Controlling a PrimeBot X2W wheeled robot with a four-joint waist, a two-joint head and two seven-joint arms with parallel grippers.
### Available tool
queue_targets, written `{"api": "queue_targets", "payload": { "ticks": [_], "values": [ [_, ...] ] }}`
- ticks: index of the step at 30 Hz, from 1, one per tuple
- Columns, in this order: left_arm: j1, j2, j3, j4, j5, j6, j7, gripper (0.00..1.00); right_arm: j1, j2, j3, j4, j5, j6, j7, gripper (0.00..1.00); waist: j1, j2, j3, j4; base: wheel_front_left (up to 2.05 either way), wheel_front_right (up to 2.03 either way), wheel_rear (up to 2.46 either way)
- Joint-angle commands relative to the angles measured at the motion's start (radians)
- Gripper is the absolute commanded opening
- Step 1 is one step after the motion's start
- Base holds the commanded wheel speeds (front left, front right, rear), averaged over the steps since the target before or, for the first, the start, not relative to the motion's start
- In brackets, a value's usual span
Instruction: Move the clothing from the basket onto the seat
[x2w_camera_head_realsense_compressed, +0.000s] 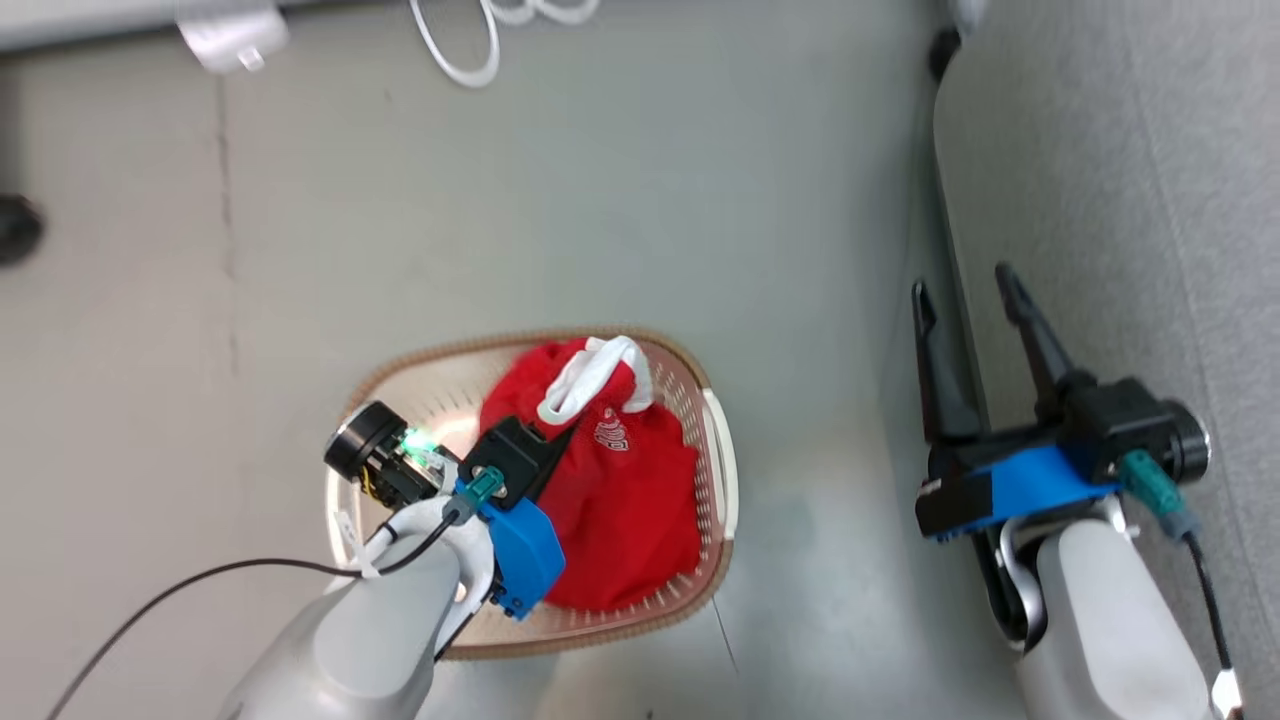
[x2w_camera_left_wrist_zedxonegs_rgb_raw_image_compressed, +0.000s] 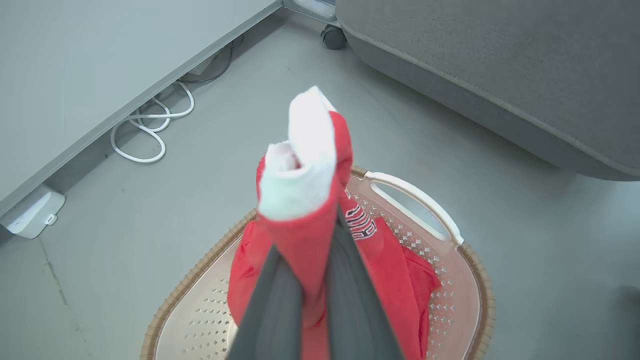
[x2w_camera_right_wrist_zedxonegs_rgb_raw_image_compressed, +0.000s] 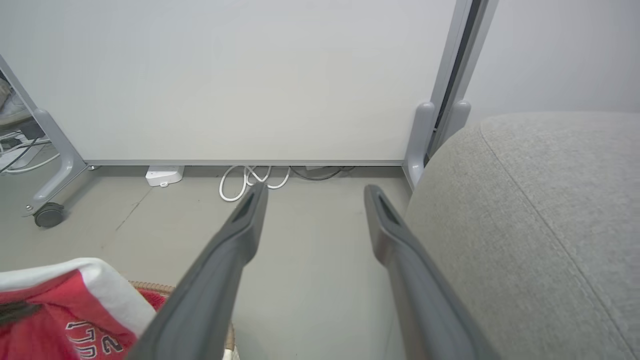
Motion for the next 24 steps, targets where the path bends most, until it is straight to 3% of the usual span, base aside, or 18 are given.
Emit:
{"api": "queue_targets", "payload": {
  "ticks": [1,12,24],
  "values": [
    [0.020,0.004,0.009,-0.014,-0.004,0.006,-0.005,0.00,0.019,-0.002,-0.002,0.005,-0.003,-0.001,-0.001,1.00,0.0002,0.0000,-0.085,0.029,0.00,0.00,0.00],
    [0.094,-0.001,0.093,-0.146,-0.033,0.008,-0.005,0.00,0.135,-0.002,0.008,0.042,0.019,-0.001,-0.001,1.00,0.0002,0.0000,-0.298,0.041,0.00,0.00,0.00],
    [0.075,-0.035,0.130,-0.247,-0.057,-0.007,-0.005,0.00,0.220,-0.002,0.047,0.062,0.054,-0.001,-0.001,1.00,0.0002,0.0000,-0.456,0.045,0.00,0.00,0.00]
  ]
}}
